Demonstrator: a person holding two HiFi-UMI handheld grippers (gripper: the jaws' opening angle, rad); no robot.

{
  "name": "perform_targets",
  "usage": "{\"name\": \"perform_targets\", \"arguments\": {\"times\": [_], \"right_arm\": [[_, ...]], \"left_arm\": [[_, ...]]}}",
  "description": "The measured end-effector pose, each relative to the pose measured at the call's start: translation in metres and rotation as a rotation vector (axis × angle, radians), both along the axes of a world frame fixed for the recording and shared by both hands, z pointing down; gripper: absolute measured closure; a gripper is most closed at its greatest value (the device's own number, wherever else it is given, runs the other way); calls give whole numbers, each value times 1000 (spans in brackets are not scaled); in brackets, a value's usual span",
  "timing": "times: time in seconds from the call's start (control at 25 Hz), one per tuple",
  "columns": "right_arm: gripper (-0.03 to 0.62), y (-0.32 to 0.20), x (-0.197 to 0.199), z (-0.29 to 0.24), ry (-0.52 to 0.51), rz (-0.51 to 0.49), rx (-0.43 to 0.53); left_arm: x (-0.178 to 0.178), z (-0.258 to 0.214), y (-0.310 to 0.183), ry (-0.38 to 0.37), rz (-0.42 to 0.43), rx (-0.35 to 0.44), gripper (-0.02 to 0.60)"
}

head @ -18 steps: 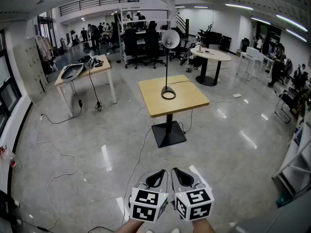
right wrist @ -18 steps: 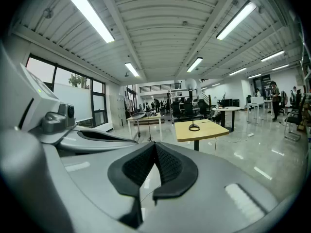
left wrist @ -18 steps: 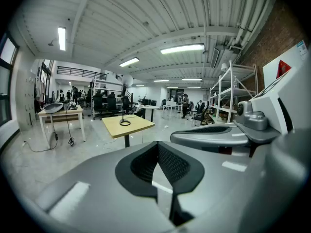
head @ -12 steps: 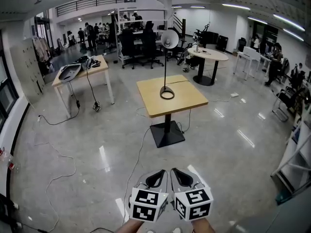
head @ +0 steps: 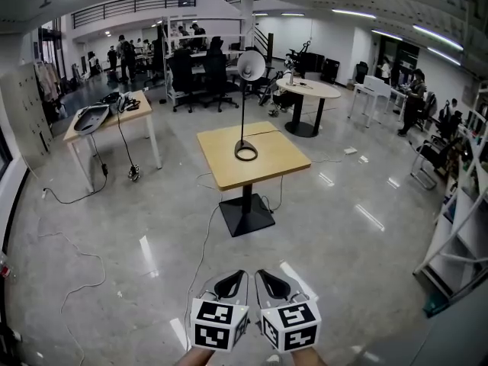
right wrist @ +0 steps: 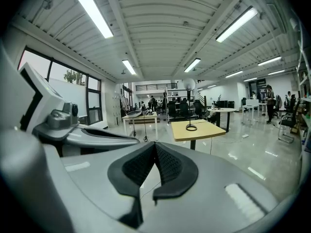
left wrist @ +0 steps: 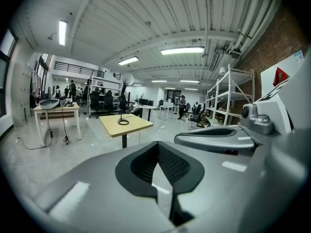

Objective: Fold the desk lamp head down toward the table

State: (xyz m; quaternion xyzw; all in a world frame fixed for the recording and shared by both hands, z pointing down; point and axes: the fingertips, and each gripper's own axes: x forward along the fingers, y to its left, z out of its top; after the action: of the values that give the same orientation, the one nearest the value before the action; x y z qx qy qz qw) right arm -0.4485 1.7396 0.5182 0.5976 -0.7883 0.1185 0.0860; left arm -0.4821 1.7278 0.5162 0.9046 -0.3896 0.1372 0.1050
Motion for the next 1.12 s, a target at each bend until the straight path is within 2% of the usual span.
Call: {"name": "perform_targets", "arguments": {"times": [0.2,0.36,0.44,0.56,0.92,1.12], "right_arm": [[591,-59,24,19,-7,2,-6],[591,-168,29,18,0,-13,-5],[591,-225,57,16,1,-26,-7],[591,-302,124,14,-7,-51,-10],[591,-514,388,-11,-18,-119,4],[590,-586,522,-8,-36,-153,-1]], "left_arm": [[26,19,-56,-6,7,-7,563],[31,19,-164,-12,-5,-10,563],[58,17,-220,-11,-18,-13,563],[125,16,-295,-15,-41,-17,563],[384,-4,-507,-15,-125,-21,563],[521,-5,-578,-31,-151,-11,563]]}}
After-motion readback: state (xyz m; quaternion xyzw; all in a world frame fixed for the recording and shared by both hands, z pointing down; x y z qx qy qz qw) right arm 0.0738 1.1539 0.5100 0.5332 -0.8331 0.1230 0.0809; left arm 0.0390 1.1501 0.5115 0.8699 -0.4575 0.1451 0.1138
